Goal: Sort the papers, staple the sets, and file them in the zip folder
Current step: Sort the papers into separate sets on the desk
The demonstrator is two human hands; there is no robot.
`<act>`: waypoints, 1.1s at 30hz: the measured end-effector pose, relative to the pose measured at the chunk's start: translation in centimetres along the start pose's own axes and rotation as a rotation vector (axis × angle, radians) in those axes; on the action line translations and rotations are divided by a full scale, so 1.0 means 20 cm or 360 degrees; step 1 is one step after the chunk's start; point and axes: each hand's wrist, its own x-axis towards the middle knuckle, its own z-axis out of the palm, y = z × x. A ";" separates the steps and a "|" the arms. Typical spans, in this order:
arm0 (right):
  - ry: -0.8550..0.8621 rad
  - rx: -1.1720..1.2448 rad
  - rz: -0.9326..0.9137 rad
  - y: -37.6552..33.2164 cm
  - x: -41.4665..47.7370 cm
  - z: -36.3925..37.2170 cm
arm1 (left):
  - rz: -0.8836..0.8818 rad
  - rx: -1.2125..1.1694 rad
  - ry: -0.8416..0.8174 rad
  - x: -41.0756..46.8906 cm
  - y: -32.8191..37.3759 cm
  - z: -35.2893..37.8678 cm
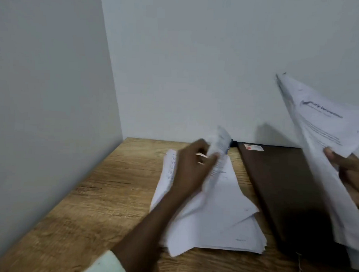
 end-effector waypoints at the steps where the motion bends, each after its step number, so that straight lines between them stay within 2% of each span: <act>1: 0.0016 -0.0112 -0.0009 0.02 0.00 -0.01 | 0.0039 -0.0009 -0.0043 -0.04 0.03 0.10; 2: 0.0008 -0.0192 -0.0001 0.03 0.00 -0.01 | 0.0081 -0.0043 -0.0047 -0.07 0.05 0.17; 5: -0.0083 -0.0007 0.0065 0.06 -0.01 0.06 | 0.0182 -0.0218 -0.0038 -0.06 0.11 0.27; 8: -0.0166 0.0013 0.0094 0.10 0.01 0.10 | 0.0174 -0.0334 -0.0042 -0.05 0.21 0.30; 10: -0.0079 0.0031 0.0082 0.10 0.01 0.13 | 0.0117 -0.0397 -0.0057 -0.05 0.26 0.32; 13: -0.0047 0.0124 0.0050 0.09 0.01 0.14 | -0.0113 -0.0704 -0.0191 -0.03 0.31 0.34; 15: 0.0073 0.0292 -0.0002 0.09 0.03 0.12 | -0.0341 -0.1133 -0.0306 -0.01 0.38 0.32; 18: 0.0102 0.0029 -0.0087 0.11 0.05 -0.01 | -0.0673 -0.1666 -0.0359 0.03 0.45 0.29; 19: -0.0115 0.0276 -0.0076 0.12 0.04 -0.04 | -0.0715 -0.1766 -0.0342 0.04 0.46 0.30; 20: -0.0135 0.0379 -0.0040 0.14 0.00 -0.02 | -0.0719 -0.1804 -0.0313 0.05 0.45 0.30; 21: 0.0053 0.0171 -0.0098 0.14 -0.03 0.04 | -0.0718 -0.1750 -0.0277 0.06 0.44 0.29; 22: 0.0096 0.0116 -0.0020 0.17 -0.02 0.13 | -0.0698 -0.1578 -0.0240 0.07 0.42 0.27; 23: -0.0007 0.0305 0.0120 0.12 0.03 0.17 | -0.0624 -0.1436 -0.0259 0.08 0.38 0.25; 25: -0.0001 0.0343 0.0055 0.09 0.04 0.20 | -0.0508 -0.1249 -0.0359 0.07 0.27 0.20; 27: -0.0055 0.0208 0.0051 0.06 0.03 0.23 | -0.0731 -0.1235 -0.0287 0.12 0.23 0.19; 29: -0.0015 0.0117 0.0060 0.05 0.03 0.25 | -0.0914 -0.1593 -0.0339 0.12 0.19 0.15; 30: 0.0034 0.0051 0.0008 0.04 0.02 0.26 | -0.0966 -0.1629 -0.0387 0.11 0.19 0.14; 31: 0.0115 -0.0086 -0.0070 0.05 0.01 0.27 | -0.0993 -0.1496 -0.0438 0.10 0.17 0.13; 33: 0.0357 -0.0334 -0.0225 0.06 0.01 0.28 | -0.0824 -0.1253 -0.0674 0.10 0.12 0.09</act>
